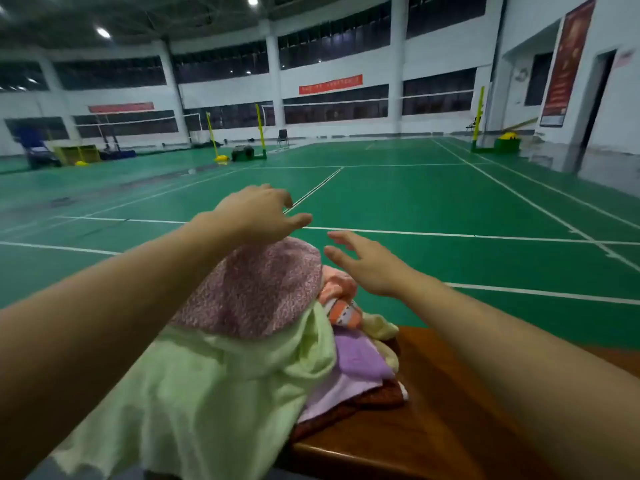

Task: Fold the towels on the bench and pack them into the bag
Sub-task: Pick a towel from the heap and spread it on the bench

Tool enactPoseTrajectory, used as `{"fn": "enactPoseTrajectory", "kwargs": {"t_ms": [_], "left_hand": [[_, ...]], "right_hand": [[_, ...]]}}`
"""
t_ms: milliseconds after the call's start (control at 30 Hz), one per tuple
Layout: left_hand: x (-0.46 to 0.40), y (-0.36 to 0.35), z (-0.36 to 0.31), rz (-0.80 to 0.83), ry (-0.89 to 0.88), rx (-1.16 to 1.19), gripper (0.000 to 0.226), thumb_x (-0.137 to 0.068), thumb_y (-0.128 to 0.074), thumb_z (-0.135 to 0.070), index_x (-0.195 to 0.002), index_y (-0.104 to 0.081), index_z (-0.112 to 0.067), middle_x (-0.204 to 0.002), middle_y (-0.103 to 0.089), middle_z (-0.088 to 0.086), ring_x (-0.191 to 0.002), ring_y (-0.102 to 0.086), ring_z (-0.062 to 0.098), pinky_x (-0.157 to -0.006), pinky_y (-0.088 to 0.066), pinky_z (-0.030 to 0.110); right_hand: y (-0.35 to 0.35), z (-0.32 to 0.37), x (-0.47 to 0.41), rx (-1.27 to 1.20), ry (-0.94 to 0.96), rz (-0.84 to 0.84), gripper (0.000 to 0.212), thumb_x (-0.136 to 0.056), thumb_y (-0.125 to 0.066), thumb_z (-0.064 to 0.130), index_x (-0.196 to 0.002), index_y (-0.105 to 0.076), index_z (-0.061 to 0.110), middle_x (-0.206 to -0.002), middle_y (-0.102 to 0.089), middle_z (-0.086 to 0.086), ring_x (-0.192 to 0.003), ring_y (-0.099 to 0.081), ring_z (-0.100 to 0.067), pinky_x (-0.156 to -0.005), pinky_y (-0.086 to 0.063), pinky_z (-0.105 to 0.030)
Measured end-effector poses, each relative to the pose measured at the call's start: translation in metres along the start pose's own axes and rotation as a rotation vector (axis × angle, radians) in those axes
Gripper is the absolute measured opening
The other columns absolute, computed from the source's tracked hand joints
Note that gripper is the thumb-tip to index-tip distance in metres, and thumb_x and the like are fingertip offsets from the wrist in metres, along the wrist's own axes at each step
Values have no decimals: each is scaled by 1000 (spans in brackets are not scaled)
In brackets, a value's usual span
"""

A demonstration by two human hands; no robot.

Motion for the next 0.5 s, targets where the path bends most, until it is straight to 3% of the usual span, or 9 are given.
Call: {"fn": "enactPoseTrajectory", "kwargs": {"t_ms": [100, 167, 233, 333, 433, 500], "left_hand": [[8, 5, 46, 20, 192, -56, 81, -89, -40, -80, -127, -62, -12, -137, -59, 16, -120, -57, 35, -101, -48, 44], [17, 5, 72, 94, 303, -31, 76, -86, -45, -80, -93, -65, -7, -117, -67, 20, -99, -61, 35, -90, -52, 41], [22, 1, 84, 140, 365, 28, 69, -82, -56, -77, -70, -56, -10, -92, -66, 16, -83, -59, 33, -75, -48, 34], [29, -2, 93, 156, 415, 88, 73, -73, -64, -80, -73, -64, -7, -78, -65, 12, -81, -62, 32, -67, -46, 34], [33, -3, 99, 172, 352, 127, 65, -81, -67, -69, -92, -78, -5, -91, -74, 13, -86, -67, 30, -72, -51, 37], [37, -2, 100, 173, 315, 197, 51, -85, -71, -58, -92, -78, -8, -87, -72, 9, -80, -62, 24, -68, -45, 32]], "right_hand": [[-14, 22, -19, -225, -47, 33, 53, -103, -48, 48, -145, -47, 16, -146, -53, -8, -133, -51, -20, -111, -38, -33], [-21, 36, -30, -242, -71, 57, 52, -104, -45, 47, -145, -47, 15, -146, -52, -8, -131, -51, -20, -104, -38, -28], [-25, 54, -40, -244, -36, 49, 52, -105, -43, 47, -145, -47, 14, -147, -51, -6, -133, -49, -19, -108, -37, -31], [-31, 88, -53, -257, 63, 67, 51, -106, -42, 46, -145, -47, 13, -145, -53, -3, -129, -49, -12, -108, -37, -30], [-41, 108, -63, -159, 86, 139, 53, -103, -46, 51, -140, -54, 15, -139, -59, -6, -125, -56, -20, -108, -41, -36], [-47, 107, -60, -3, 97, 185, 50, -99, -49, 56, -122, -68, 16, -120, -69, -7, -107, -63, -21, -94, -48, -35]]}}
Point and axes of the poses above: each hand's wrist, its own x-axis away from the middle knuckle, its own y-axis out of the back of the hand, z = x × y, the point moved 3 cm from there along -x, towards the middle knuckle
